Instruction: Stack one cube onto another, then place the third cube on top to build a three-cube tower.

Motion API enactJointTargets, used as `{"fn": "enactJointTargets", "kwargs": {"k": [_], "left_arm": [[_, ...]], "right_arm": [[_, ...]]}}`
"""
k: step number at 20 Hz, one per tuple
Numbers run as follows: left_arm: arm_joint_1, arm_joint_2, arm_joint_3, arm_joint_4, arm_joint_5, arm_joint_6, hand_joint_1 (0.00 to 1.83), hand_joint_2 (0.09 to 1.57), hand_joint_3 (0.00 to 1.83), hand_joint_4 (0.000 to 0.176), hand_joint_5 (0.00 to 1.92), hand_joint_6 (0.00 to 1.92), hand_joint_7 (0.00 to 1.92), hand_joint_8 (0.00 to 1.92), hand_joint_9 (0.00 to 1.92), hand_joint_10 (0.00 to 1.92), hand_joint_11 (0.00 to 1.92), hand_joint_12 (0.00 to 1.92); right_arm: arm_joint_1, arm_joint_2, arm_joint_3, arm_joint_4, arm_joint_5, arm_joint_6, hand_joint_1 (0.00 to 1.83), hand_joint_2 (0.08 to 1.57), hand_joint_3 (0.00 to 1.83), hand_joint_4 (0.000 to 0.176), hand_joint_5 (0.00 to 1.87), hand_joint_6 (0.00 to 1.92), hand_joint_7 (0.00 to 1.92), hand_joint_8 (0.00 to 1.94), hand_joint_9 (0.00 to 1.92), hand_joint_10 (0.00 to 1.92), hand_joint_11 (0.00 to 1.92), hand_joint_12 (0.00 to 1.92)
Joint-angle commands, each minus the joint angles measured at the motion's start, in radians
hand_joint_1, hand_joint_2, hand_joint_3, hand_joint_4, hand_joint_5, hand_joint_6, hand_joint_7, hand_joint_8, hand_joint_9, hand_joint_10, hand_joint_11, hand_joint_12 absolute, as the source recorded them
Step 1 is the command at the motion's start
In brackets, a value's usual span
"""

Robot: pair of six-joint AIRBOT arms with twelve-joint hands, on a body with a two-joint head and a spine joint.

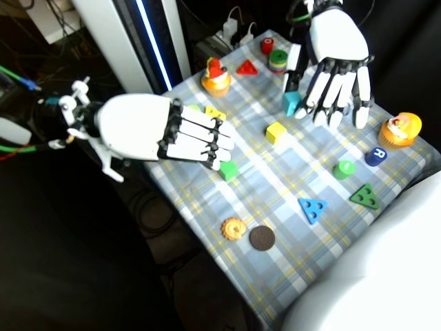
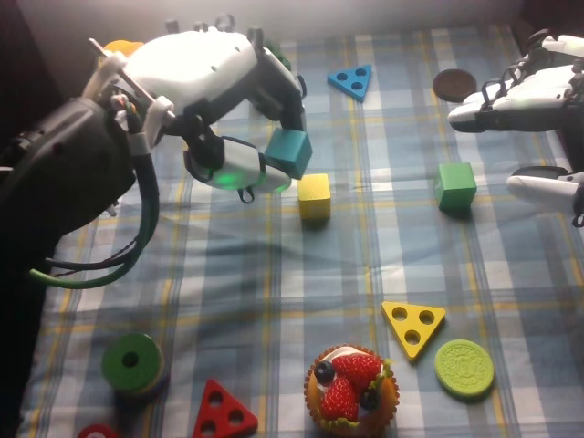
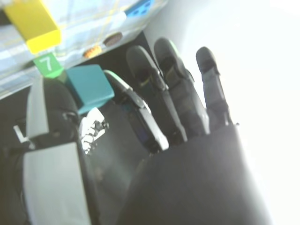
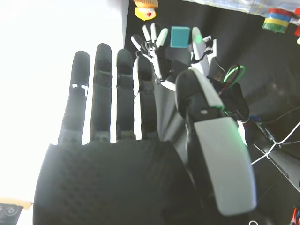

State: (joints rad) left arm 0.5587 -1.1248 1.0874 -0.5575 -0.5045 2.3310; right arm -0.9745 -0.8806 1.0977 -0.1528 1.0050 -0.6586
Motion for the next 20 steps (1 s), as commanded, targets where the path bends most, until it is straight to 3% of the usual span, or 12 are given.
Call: {"fn": "enactJointTargets", "kwargs": {"k": [1, 4, 9, 15, 20], "left_arm": [[-0.019, -0.01, 0.01, 0.024, -0.076, -0.003, 1.05, 1.06, 0.0, 0.176, 1.08, 0.8, 0.95, 0.01, 0.74, 0.01, 0.21, 0.24], [-0.024, -0.032, 0.037, 0.013, -0.032, -0.003, 1.05, 1.06, 0.0, 0.176, 1.1, 0.78, 0.93, 0.0, 0.71, 0.0, 0.19, 0.25], [-0.029, -0.061, 0.069, 0.01, 0.004, -0.003, 1.07, 1.04, 0.0, 0.176, 1.12, 0.73, 0.89, 0.0, 0.65, 0.0, 0.18, 0.25], [-0.036, -0.081, 0.094, 0.003, 0.038, -0.003, 1.06, 1.05, 0.0, 0.176, 1.11, 0.75, 0.89, 0.01, 0.68, 0.01, 0.17, 0.26], [-0.042, -0.089, 0.101, 0.004, 0.044, -0.003, 1.04, 1.08, 0.0, 0.176, 1.03, 0.89, 0.88, 0.01, 0.69, 0.01, 0.16, 0.3]], "right_arm": [[0.013, -0.004, 0.005, 0.025, 0.118, 0.003, 0.55, 1.37, 0.0, 0.0, 0.51, 0.0, 0.57, 0.0, 0.55, 0.0, 0.08, 1.21], [0.013, -0.004, 0.005, 0.025, 0.119, 0.003, 0.63, 1.36, 0.0, 0.0, 0.52, 0.0, 0.58, 0.0, 0.57, 0.0, 0.12, 1.16], [0.015, -0.004, 0.006, 0.025, 0.124, 0.003, 0.58, 1.35, 0.0, 0.0, 0.52, 0.0, 0.59, 0.0, 0.57, 0.0, 0.16, 1.04], [0.021, -0.004, 0.009, 0.025, 0.126, 0.003, 0.59, 1.35, 0.0, 0.0, 0.53, 0.0, 0.59, 0.0, 0.58, 0.01, 0.17, 1.06], [0.021, -0.004, 0.009, 0.025, 0.129, 0.003, 0.58, 1.35, 0.0, 0.0, 0.53, 0.0, 0.59, 0.0, 0.59, 0.0, 0.18, 1.05]]}}
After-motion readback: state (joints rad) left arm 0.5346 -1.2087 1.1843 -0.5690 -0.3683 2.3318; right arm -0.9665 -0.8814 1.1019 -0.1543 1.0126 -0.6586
